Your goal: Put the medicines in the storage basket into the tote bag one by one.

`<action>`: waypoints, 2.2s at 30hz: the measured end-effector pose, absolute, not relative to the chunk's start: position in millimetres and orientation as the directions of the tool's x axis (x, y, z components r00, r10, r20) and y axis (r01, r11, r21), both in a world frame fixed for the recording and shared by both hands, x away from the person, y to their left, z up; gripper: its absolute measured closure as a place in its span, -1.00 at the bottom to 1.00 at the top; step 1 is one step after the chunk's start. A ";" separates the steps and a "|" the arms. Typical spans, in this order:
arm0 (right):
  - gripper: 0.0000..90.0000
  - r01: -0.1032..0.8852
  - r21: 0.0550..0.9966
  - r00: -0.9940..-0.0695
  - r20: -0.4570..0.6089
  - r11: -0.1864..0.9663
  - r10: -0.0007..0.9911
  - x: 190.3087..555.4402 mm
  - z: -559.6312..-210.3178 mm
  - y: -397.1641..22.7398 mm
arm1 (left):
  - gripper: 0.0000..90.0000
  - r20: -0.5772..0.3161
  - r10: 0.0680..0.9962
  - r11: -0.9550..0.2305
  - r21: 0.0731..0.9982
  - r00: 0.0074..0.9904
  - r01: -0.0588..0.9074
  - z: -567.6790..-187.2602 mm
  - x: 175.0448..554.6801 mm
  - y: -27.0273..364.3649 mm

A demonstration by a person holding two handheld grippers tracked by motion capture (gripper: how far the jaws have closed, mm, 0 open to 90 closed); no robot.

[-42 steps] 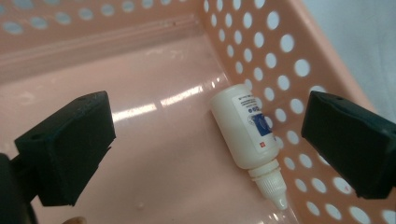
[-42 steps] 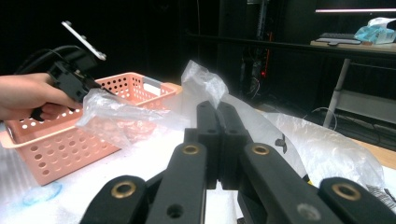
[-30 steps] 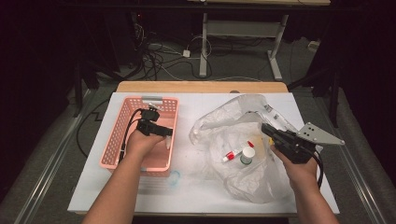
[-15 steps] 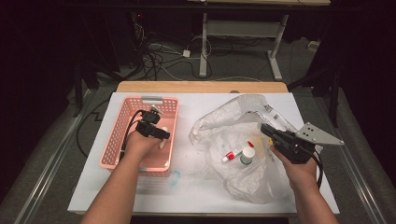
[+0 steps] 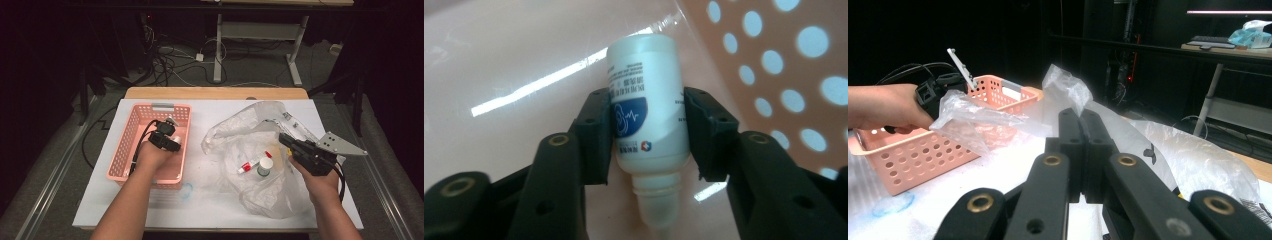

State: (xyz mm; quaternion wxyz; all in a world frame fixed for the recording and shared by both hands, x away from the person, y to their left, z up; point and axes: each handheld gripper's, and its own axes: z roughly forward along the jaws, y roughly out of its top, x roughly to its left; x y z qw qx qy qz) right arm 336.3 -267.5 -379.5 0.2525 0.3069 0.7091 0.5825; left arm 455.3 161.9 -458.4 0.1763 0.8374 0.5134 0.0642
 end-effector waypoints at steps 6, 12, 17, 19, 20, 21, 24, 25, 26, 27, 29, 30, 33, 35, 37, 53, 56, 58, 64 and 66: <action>1.00 0.142 0.981 -0.686 0.002 0.131 0.728 336.0 -379.7 -267.9 | 0.28 -0.075 0.885 -0.405 0.364 0.459 0.839 -458.4 455.1 161.8; 1.00 0.144 0.982 -0.686 0.009 0.125 0.728 336.7 -380.1 -268.7 | 0.30 -0.071 0.880 -0.415 0.364 0.469 0.834 -457.9 455.0 161.8; 1.00 0.132 0.983 -0.684 -0.003 0.129 0.730 335.3 -377.3 -269.4 | 0.30 -0.081 0.881 -0.406 0.374 0.466 0.834 -455.4 454.2 164.8; 1.00 0.132 0.983 -0.682 -0.001 0.124 0.731 335.2 -376.8 -270.4 | 0.30 -0.078 0.879 -0.409 0.383 0.471 0.828 -453.2 452.9 165.4; 1.00 0.133 0.984 -0.680 0.002 0.120 0.733 335.5 -376.9 -270.7 | 0.30 -0.080 0.879 -0.405 0.392 0.470 0.826 -451.3 452.0 166.0; 1.00 0.135 0.984 -0.680 0.005 0.118 0.733 336.0 -377.5 -270.9 | 0.30 -0.081 0.880 -0.400 0.404 0.468 0.823 -449.2 450.9 166.7; 1.00 0.137 0.983 -0.681 0.002 0.124 0.732 336.5 -378.5 -270.9 | 0.30 -0.086 0.877 -0.395 0.427 0.472 0.813 -443.2 447.5 168.9; 1.00 0.139 0.983 -0.681 0.005 0.122 0.732 336.2 -378.4 -270.4 | 0.30 -0.091 0.879 -0.386 0.442 0.469 0.810 -440.6 445.7 169.9; 1.00 0.139 0.983 -0.682 0.008 0.119 0.731 336.1 -378.1 -270.0 | 0.29 -0.097 0.880 -0.378 0.451 0.465 0.809 -438.9 444.4 170.9; 1.00 0.138 0.983 -0.683 0.007 0.119 0.730 336.0 -377.8 -269.9 | 0.29 -0.108 0.881 -0.364 0.465 0.460 0.807 -436.2 441.7 172.5; 1.00 0.134 0.983 -0.685 0.002 0.123 0.729 335.2 -376.8 -270.1 | 0.29 -0.108 0.875 -0.367 0.484 0.471 0.794 -432.5 437.0 172.5; 1.00 0.134 0.983 -0.684 0.003 0.122 0.729 335.0 -376.6 -270.1 | 0.29 -0.106 0.874 -0.366 0.500 0.475 0.785 -429.6 433.2 172.4; 1.00 0.129 0.985 -0.683 0.002 0.117 0.730 335.3 -376.0 -271.2 | 0.29 -0.106 0.867 -0.364 0.531 0.487 0.765 -422.4 423.9 174.0; 1.00 0.124 0.985 -0.685 0.000 0.117 0.729 334.9 -375.5 -271.4 | 0.29 -0.099 0.868 -0.362 0.544 0.486 0.757 -419.3 418.2 175.1; 1.00 0.121 0.985 -0.685 -0.004 0.119 0.729 334.3 -374.5 -272.0 | 0.29 -0.104 0.868 -0.348 0.569 0.485 0.745 -416.1 410.1 177.5; 1.00 0.109 0.987 -0.690 -0.010 0.117 0.724 333.4 -373.5 -270.3 | 0.29 -0.096 0.838 -0.319 0.712 0.538 0.625 -401.9 354.9 174.9; 1.00 0.103 0.989 -0.692 -0.008 0.110 0.722 332.7 -372.8 -270.4 | 0.29 -0.104 0.833 -0.306 0.731 0.543 0.610 -402.0 347.6 174.5; 1.00 0.105 0.988 -0.690 -0.009 0.112 0.724 332.2 -372.6 -270.5 | 0.29 -0.113 0.826 -0.299 0.742 0.552 0.600 -402.5 342.3 175.6; 1.00 0.116 0.987 -0.690 -0.003 0.114 0.724 331.8 -374.7 -268.3 | 0.29 -0.111 0.818 -0.302 0.752 0.564 0.586 -410.2 332.6 176.2; 1.00 0.113 0.987 -0.690 -0.007 0.118 0.723 332.1 -375.1 -267.6 | 0.29 -0.121 0.815 -0.292 0.759 0.567 0.582 -412.0 332.5 176.6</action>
